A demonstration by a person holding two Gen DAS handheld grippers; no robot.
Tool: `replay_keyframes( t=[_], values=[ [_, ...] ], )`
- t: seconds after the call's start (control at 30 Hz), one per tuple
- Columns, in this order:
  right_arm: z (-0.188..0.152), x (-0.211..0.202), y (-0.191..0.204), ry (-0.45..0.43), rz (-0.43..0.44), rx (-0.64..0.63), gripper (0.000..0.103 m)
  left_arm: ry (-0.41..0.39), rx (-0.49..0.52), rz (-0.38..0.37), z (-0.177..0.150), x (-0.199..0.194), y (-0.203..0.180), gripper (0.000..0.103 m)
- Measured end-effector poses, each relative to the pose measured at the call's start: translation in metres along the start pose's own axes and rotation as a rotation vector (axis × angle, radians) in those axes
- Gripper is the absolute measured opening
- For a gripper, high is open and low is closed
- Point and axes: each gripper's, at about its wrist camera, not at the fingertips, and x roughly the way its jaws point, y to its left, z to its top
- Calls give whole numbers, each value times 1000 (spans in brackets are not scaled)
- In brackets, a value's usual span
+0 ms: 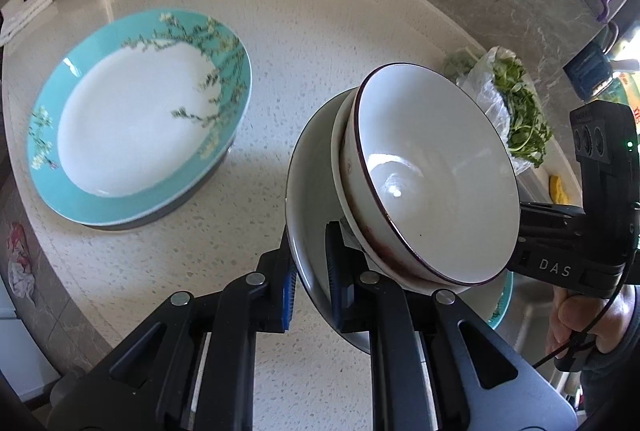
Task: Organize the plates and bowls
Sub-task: 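Lift the plate-and-bowl stack with the left gripper toward the teal floral plate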
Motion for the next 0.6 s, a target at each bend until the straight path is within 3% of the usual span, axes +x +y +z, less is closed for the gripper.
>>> replay_keyframes(
  t=[0.33, 0.6],
  values=[
    [22, -25, 44, -64, -10, -43, 20, -39, 13, -5, 20, -52, 19, 11],
    [59, -24, 97, -102, -21, -84, 20, -64, 26, 5, 53, -95, 68, 11]
  ],
)
